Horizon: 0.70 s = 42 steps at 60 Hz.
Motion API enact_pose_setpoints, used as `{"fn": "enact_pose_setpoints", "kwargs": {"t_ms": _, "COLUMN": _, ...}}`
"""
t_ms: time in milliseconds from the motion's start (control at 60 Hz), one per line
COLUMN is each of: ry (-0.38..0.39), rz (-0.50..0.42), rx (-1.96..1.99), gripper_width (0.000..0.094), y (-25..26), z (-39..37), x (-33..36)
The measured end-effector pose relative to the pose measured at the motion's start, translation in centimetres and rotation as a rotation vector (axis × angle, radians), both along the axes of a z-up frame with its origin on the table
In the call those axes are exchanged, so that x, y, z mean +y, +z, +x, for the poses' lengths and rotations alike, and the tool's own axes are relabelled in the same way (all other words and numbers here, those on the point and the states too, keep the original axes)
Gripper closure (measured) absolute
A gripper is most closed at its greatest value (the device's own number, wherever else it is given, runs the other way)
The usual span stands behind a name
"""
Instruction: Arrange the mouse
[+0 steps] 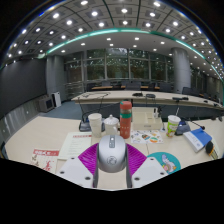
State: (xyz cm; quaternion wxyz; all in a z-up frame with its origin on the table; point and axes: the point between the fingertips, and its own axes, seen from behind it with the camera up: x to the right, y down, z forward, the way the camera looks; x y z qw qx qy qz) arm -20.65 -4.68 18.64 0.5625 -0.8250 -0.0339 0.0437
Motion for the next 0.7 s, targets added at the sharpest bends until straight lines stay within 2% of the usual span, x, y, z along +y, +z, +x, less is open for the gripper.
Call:
{"fn": "enact_pose_setpoints", "kwargs": {"t_ms": 100, "ry": -0.032, "rz": 0.038, "rx": 0.029, "gripper_width": 0.0555, "y": 3.3, "z": 4.6, "x": 1.3}}
{"fn": "enact_pose_setpoints", "kwargs": {"t_ms": 183, "ry": -0.065, "rz": 0.042, "rx": 0.011, "gripper_width": 0.0558, "y": 2.9, "z": 9.2, "x": 3.1}}
{"fn": "enact_pose_setpoints", "kwargs": {"t_ms": 267, "ry": -0.092, "rz": -0.022, "rx": 0.005, "gripper_width": 0.0557, "y": -0.6, "z": 13.3, "x": 4.9}}
{"fn": "enact_pose_setpoints", "kwargs": {"t_ms": 383, "ry": -0.12, "rz": -0.127, "rx": -0.02, "gripper_width": 0.0557, "y": -8.2, "z": 18.3, "x": 6.2}}
{"fn": "enact_pose_setpoints", "kwargs": {"t_ms": 483, "ry": -0.131, "rz": -0.216, "rx": -0.023, "gripper_width": 0.0557, "y": -13.5, "z": 20.6, "x": 6.0}}
{"fn": "enact_pose_setpoints", "kwargs": {"t_ms": 567, "ry": -0.136, "rz": -0.253, "rx": -0.028, "gripper_width": 0.0552, "y": -16.6, "z": 21.9, "x": 5.5}}
{"fn": "enact_pose_setpoints", "kwargs": {"t_ms": 700, "ry": -0.08, "rz": -0.311, "rx": -0.018, "gripper_width": 0.0444, "y": -19.5, "z": 21.7, "x": 4.5}}
